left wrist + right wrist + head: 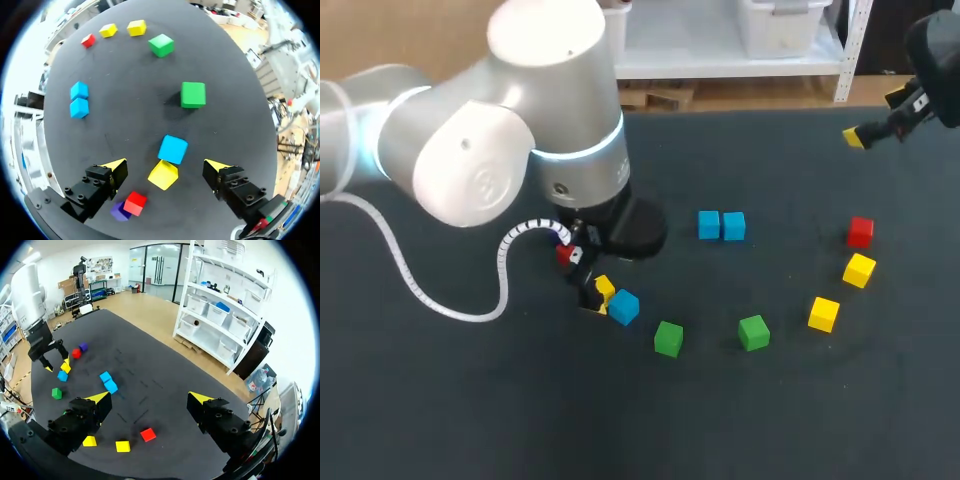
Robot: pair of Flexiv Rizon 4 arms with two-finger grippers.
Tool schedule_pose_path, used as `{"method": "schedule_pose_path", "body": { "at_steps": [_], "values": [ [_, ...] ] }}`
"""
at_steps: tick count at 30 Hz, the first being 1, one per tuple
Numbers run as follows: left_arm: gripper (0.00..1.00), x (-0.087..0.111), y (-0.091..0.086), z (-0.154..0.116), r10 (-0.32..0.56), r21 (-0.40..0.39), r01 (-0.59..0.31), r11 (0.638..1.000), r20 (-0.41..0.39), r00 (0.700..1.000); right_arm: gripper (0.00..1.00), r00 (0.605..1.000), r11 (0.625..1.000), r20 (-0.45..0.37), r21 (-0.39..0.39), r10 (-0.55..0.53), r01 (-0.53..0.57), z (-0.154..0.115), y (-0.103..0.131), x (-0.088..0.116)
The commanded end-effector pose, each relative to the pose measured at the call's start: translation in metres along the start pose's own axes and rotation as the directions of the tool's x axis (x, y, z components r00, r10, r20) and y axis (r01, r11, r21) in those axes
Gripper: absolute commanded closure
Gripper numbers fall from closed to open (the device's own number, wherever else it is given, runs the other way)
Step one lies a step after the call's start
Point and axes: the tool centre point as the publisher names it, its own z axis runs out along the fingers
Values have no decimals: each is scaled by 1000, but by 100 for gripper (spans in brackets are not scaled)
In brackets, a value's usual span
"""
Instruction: Place the blue cubes, place green cubes on the blue cubes, place the yellow cubes on the green cubes, then place the red cubes on the yellow cubes, and place purple cube on the red cubes.
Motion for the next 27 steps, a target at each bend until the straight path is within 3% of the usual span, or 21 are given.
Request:
{"method": "schedule_pose_path", "body": {
  "at_steps": [1, 13, 21, 22, 26, 27],
  "values": [
    [0, -2, -1, 0, 6, 3, -6, 1000, -4, 1000, 0, 1000, 1000, -1, -2, 0, 0, 0, 0, 0],
    [0, -18, -8, 23, 29, -29, -30, 999, -5, 1000, 0, 1000, 1000, -1, -2, 0, 0, 0, 0, 0],
    [2, -13, -3, 35, 31, -39, -32, 999, -39, 999, 0, 1000, 1000, -1, -2, 0, 0, 0, 0, 0],
    [6, -13, -2, 35, 26, -40, -27, 999, -41, 999, 0, 1000, 1000, -1, -2, 0, 0, 0, 0, 0],
    [50, -11, -1, 36, 16, -37, -18, 999, -46, 999, 0, 1000, 1000, -1, -2, 0, 0, 0, 0, 0],
    [56, -11, -1, 36, 14, -35, -15, 999, -46, 999, 0, 1000, 1000, -1, -2, 0, 0, 0, 0, 0]
  ]
}}
